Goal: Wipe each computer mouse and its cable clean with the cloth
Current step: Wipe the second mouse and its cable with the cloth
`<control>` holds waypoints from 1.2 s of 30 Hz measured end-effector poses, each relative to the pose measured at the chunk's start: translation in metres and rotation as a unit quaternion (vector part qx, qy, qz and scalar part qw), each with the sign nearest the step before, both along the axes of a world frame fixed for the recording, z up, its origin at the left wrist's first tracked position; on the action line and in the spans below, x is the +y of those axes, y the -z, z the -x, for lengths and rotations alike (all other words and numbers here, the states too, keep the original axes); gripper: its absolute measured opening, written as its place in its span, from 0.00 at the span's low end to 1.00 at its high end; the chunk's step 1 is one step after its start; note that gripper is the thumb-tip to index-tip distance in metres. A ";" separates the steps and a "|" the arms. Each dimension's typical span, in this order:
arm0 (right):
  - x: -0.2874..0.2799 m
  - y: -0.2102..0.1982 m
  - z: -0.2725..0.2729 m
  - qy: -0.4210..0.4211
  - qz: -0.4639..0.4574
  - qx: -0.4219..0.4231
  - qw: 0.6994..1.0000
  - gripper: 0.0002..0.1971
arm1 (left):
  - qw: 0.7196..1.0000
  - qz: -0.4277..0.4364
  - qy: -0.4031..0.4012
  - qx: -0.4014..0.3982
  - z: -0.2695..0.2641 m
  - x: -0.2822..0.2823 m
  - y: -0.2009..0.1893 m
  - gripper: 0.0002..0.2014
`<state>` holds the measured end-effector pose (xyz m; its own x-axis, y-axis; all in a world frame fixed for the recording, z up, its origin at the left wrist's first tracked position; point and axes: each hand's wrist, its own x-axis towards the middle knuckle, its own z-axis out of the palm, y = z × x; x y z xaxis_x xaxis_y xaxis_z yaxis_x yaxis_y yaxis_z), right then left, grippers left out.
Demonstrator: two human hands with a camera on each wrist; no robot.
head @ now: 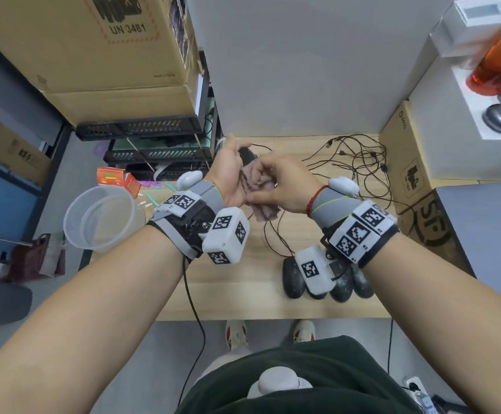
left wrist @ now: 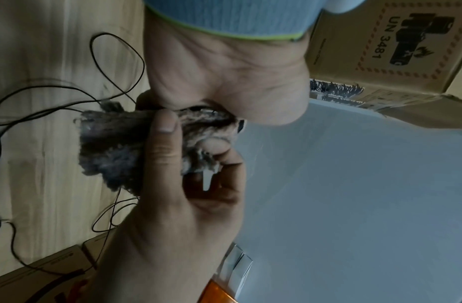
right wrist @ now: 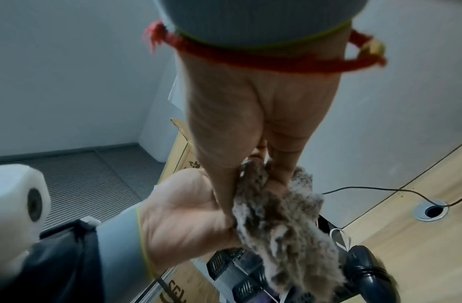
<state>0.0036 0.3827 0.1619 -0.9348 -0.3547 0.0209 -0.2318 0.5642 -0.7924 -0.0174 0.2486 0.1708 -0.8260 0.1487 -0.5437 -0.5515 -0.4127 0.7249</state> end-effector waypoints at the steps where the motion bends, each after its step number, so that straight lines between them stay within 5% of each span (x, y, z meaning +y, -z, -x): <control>1: 0.001 0.000 -0.001 0.003 0.000 -0.004 1.000 0.17 | 1.000 0.004 0.002 0.005 0.002 -0.001 0.001 0.32; 7: 0.007 0.001 0.029 0.158 0.087 -0.031 0.983 0.16 | 0.996 -0.022 0.083 0.005 -0.014 0.011 -0.015 0.37; 11: 0.009 0.004 0.043 0.219 0.110 -0.057 0.968 0.15 | 0.997 -0.042 0.062 0.000 -0.018 0.022 -0.013 0.38; 14: 0.011 0.003 0.032 0.169 0.125 -0.073 0.975 0.12 | 0.997 -0.027 0.066 0.004 -0.008 0.014 -0.014 0.43; 18: 0.011 -0.001 0.016 0.071 0.117 -0.072 0.988 0.14 | 0.999 0.027 0.045 0.010 0.000 0.004 -0.016 0.37; 24: 0.019 0.000 0.046 0.198 0.141 -0.034 0.970 0.13 | 0.980 0.076 0.180 0.034 -0.005 0.014 -0.008 0.45; 29: 0.009 0.002 0.029 0.126 0.124 -0.022 0.984 0.08 | 0.987 0.085 0.134 0.004 0.007 0.015 -0.009 0.49; 34: 0.006 0.002 0.016 0.044 0.098 0.073 0.991 0.18 | 0.995 0.055 0.082 0.001 0.009 0.009 -0.016 0.48; 36: 0.009 0.001 0.026 0.064 0.110 0.039 0.991 0.17 | 0.993 0.072 0.094 0.001 0.008 0.011 -0.017 0.49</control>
<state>-0.0227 0.3914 0.1613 -0.9645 -0.2119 0.1575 -0.2338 0.4088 -0.8821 -0.0254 0.2595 0.1883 -0.7923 0.2219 -0.5683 -0.6071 -0.1945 0.7704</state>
